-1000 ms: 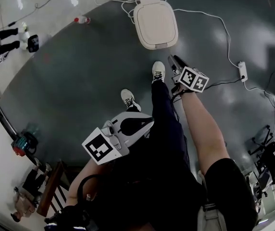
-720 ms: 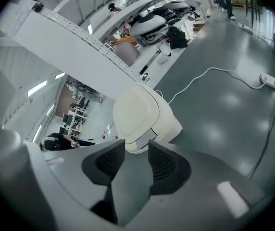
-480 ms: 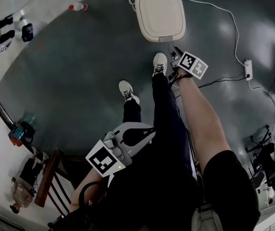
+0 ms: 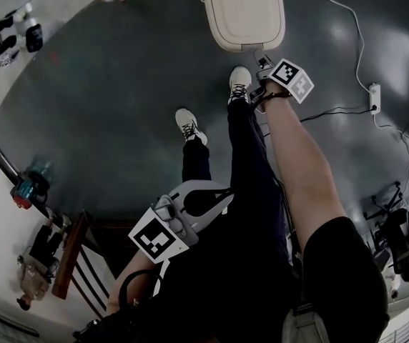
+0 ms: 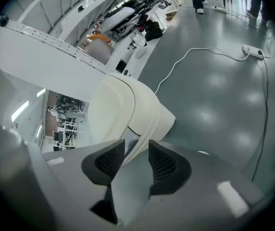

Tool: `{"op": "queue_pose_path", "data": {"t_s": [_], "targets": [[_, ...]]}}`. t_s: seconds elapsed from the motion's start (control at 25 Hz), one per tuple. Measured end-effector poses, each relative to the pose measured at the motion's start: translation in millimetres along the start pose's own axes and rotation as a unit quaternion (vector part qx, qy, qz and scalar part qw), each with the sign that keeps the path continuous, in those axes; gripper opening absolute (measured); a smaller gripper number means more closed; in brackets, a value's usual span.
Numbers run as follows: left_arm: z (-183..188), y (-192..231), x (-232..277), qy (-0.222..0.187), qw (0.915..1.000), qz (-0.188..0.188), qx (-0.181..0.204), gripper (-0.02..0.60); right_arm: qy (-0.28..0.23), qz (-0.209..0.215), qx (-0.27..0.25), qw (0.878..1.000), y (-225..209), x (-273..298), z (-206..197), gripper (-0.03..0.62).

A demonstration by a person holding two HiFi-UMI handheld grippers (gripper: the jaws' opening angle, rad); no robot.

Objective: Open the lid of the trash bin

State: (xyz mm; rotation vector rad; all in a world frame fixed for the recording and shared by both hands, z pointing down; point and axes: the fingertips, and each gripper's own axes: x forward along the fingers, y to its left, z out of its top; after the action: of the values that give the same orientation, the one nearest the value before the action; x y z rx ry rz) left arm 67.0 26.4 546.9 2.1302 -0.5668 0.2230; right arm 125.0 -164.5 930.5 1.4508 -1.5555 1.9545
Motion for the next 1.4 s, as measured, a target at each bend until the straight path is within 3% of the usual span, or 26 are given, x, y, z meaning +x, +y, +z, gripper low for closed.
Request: {"op": "queue_pose_path", "data": {"t_s": [0.36,1.4], "targets": [[-4.1,9.3,5.3,0.016,0.9998,-0.009,-0.002,0.002,-0.003,-0.003,-0.001,1.0,-2.4,9.2,0.8,0.179],[5.0,17.6,8.7,-0.006,0.9999,-0.007,-0.013,0.002,-0.013,-0.014,-0.019,1.0,-3.6,9.0,-0.1,0.183]]}}
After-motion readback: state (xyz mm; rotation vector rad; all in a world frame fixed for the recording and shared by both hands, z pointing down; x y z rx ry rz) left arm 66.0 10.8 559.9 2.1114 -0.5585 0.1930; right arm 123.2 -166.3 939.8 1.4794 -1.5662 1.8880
